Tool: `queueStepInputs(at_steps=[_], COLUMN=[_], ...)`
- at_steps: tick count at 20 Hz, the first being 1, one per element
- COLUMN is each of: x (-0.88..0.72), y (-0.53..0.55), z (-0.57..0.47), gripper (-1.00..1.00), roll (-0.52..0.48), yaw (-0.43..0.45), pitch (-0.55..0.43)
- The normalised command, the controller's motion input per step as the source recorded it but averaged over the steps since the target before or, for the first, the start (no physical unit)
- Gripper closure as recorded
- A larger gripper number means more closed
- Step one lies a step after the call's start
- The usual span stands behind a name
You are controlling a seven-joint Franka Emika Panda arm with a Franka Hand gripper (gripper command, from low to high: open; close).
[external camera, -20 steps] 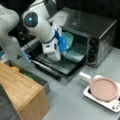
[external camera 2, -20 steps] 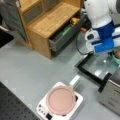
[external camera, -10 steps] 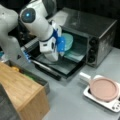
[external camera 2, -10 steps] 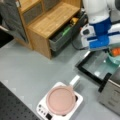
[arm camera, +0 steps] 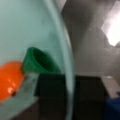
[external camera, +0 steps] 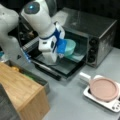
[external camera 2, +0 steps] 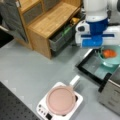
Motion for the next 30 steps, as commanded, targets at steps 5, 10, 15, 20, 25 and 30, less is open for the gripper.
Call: queueStepInputs(at_steps=[5,10,15,20,25,30], x=[0.52,0.45,0.41,0.5,0.58,0.55], y=[-0.31,-0.29,-0.22,-0.16,-0.22,-0.36], z=[0.28,0.31,0.27,0.17,0.23,0.29], gripper=[1.0,1.0,1.0,1.0,1.0,1.0], roll=[-0.189,-0.125,-0.145,-0.154,-0.197,-0.127], yaw=[0.056,0.117,0.169,0.115,0.011,-0.046], pitch=[0.193,0.232,0.243,0.226,0.213,0.226])
